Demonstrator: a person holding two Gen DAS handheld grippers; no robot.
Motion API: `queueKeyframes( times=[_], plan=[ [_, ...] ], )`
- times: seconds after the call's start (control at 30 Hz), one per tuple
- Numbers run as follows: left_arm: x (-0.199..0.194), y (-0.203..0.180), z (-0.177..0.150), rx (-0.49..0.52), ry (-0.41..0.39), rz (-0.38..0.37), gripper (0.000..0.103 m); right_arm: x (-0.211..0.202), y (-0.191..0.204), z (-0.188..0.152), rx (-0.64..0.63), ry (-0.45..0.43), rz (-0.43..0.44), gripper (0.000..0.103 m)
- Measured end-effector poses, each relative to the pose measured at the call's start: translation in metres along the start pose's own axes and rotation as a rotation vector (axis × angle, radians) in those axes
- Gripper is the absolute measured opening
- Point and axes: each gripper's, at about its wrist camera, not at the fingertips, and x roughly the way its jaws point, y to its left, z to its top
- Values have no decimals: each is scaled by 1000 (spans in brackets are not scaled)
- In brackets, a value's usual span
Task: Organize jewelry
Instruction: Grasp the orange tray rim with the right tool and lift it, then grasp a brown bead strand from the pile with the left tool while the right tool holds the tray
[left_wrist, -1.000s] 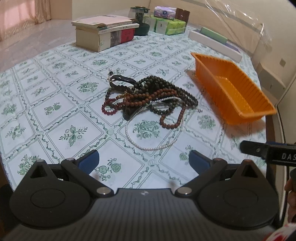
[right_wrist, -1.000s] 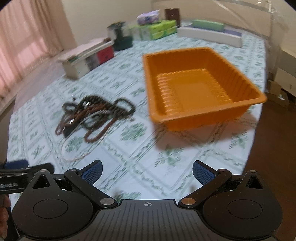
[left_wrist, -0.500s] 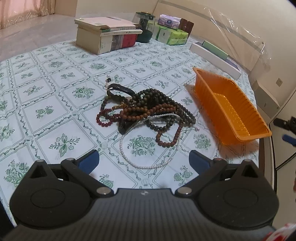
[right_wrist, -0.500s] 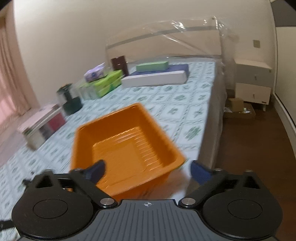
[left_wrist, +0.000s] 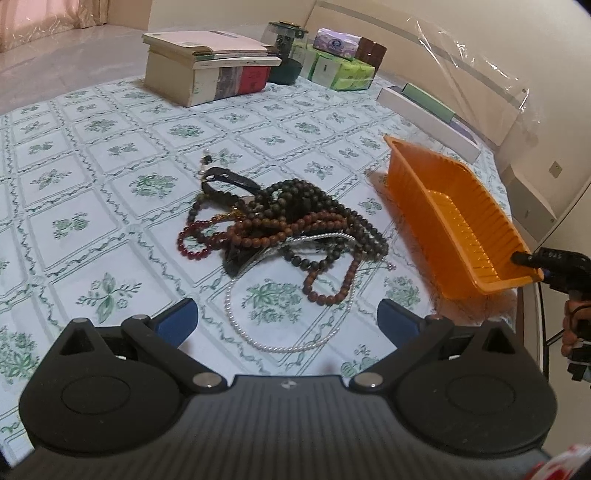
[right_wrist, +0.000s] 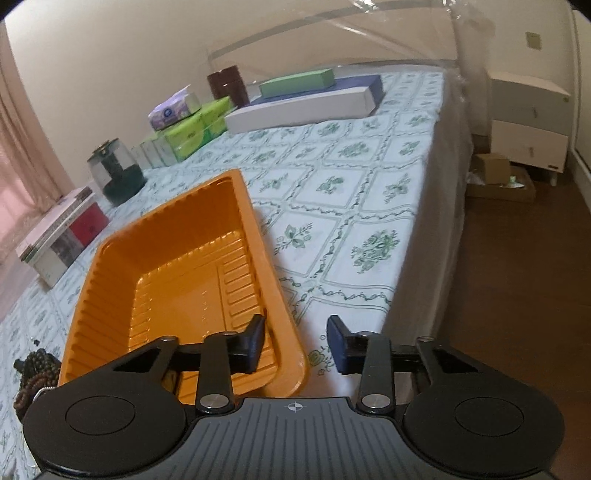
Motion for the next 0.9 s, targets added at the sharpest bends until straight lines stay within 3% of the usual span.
queueKeyframes(
  times=[0.2,0.27,0.53,0.9],
  plan=[
    [6,-5,1,-11,18,-26,102,13,2,0,-8,37,38,24],
    [6,-5,0,-16,16,-36,102,15,3,0,-8,43,41,15],
    [2,-8,-1,15,10,-39,102,7,11,6,-5,63,39,8],
    [1,3,-4,69,15,-2,97,-14,61,10,-276,86,-64,4]
  ],
)
